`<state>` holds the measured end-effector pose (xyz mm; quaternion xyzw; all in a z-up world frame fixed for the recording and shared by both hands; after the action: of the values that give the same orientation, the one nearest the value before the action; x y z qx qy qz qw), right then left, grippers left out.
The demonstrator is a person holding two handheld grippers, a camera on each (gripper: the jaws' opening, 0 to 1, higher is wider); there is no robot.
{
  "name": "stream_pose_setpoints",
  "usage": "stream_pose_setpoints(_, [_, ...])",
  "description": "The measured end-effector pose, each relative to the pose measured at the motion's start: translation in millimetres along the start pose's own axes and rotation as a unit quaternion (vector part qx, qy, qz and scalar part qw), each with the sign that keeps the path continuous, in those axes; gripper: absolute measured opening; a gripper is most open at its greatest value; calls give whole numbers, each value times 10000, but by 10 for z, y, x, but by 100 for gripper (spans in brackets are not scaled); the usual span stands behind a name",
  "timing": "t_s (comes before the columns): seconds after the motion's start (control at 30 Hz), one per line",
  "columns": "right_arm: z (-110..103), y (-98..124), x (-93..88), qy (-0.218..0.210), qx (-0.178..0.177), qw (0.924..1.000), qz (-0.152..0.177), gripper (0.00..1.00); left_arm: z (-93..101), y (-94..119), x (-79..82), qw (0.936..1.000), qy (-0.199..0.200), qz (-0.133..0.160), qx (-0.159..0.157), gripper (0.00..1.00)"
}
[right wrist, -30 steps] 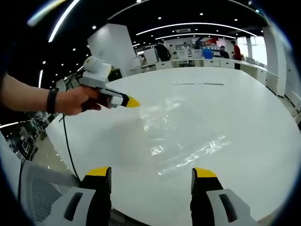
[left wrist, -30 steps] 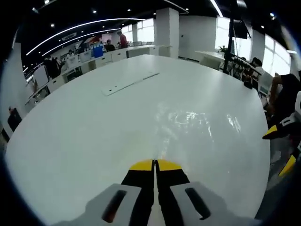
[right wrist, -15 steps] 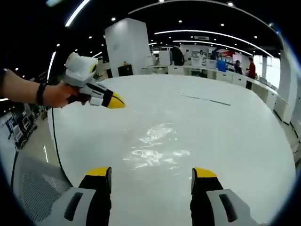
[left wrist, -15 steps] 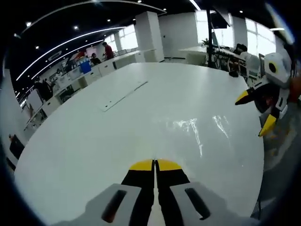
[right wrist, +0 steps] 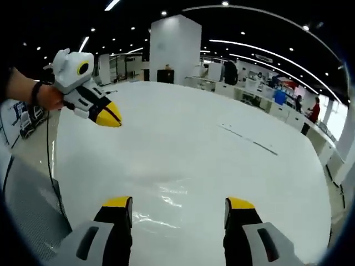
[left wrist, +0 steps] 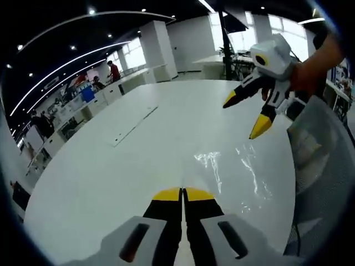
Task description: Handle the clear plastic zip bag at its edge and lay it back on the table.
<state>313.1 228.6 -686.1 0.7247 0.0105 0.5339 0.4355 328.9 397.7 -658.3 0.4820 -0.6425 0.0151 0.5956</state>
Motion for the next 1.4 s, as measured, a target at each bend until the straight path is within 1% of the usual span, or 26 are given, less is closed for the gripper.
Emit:
stream_pose_setpoints(0.17, [30, -13, 55, 300, 72, 9994, -144, 64, 136, 112, 62, 9994, -326, 63, -83, 0])
stream_pose_setpoints(0.23, [63, -15, 99, 392, 75, 9991, -163, 63, 180, 163, 99, 9992, -386, 85, -117, 0])
stream_pose_setpoints(0.33, [142, -48, 148, 565, 70, 9981, -215, 60, 201, 210, 106, 9989, -429, 108, -158, 0])
stream_pose_setpoints(0.37, [120, -59, 159, 747, 115, 9966, -320, 59, 210, 225, 112, 9988, -439, 125, -173, 0])
stream_pose_setpoints(0.4, [127, -66, 154, 932, 125, 9945, -455, 58, 209, 226, 109, 9988, -431, 145, -193, 0])
stream_pose_setpoints(0.43, [157, -57, 156, 1414, 34, 9875, -703, 57, 222, 239, 121, 9988, -395, 175, -234, 0])
stream_pose_setpoints(0.47, [158, -62, 160, 1542, 40, 9850, -770, 56, 225, 269, 139, 9988, -387, 194, -246, 0])
stream_pose_setpoints(0.5, [144, -110, 181, 1741, 177, 9806, -880, 55, 233, 281, 144, 9987, -397, 205, -257, 0])
stream_pose_setpoints(0.57, [91, -134, 266, 1829, 280, 9799, -749, 54, 252, 337, 182, 9986, -408, 227, -268, 0])
stream_pose_setpoints(0.6, [89, -143, 266, 1874, 299, 9784, -823, 53, 255, 345, 183, 9985, -410, 235, -266, 0])
stream_pose_setpoints(0.63, [105, -154, 266, 2004, 321, 9751, -897, 51, 261, 353, 185, 9985, -417, 237, -271, 0])
stream_pose_setpoints(0.67, [133, -163, 266, 2292, 283, 9674, -1041, 49, 262, 365, 184, 9985, -432, 234, -256, 0])
stream_pose_setpoints(0.7, [148, -174, 269, 2413, 246, 9641, -1082, 47, 262, 378, 190, 9985, -421, 241, -257, 0])
stream_pose_setpoints(0.73, [135, -188, 278, 2461, 279, 9628, -1085, 44, 273, 402, 211, 9985, -396, 254, -264, 0])
stream_pose_setpoints(0.77, [110, -192, 283, 2427, 335, 9637, -1061, 42, 280, 414, 218, 9985, -408, 263, -253, 0])
stream_pose_setpoints(0.83, [79, -219, 283, 2515, 429, 9608, -1089, 39, 298, 441, 237, 9984, -417, 278, -256, 0])
stream_pose_setpoints(0.87, [69, -236, 277, 2683, 461, 9553, -1151, 38, 312, 458, 253, 9984, -422, 281, -251, 0])
stream_pose_setpoints(0.9, [52, -233, 272, 2749, 472, 9527, -1208, 37, 320, 471, 259, 9983, -438, 284, -249, 0])
stream_pose_setpoints(1.03, [5, -247, 258, 2944, 527, 9451, -1315, 34, 316, 494, 267, 9983, -428, 309, -251, 0])
stream_pose_setpoints(1.17, [-74, -237, 245, 3012, 639, 9418, -1351, 23, 314, 515, 271, 9983, -410, 339, -239, 0])
stream_pose_setpoints(1.27, [-98, -253, 243, 3009, 701, 9415, -1346, 22, 320, 517, 257, 9982, -418, 340, -248, 0])
stream_pose_setpoints(1.4, [-113, -283, 257, 3091, 740, 9386, -1341, 22, 344, 543, 258, 9980, -442, 349, -276, 0])
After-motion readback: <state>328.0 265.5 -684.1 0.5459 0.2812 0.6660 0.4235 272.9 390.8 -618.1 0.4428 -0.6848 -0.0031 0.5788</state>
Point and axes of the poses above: the point that each gripper's makers call its tool centre point, and the gripper's own axes: y roughly backward along the fingers, z roughly to its right, x roughly out of its top, the point moved 1 cm from there along y, roughly backward along the fingers, and after that the axes turned 11 degrees about x, right-handed, at the moved point
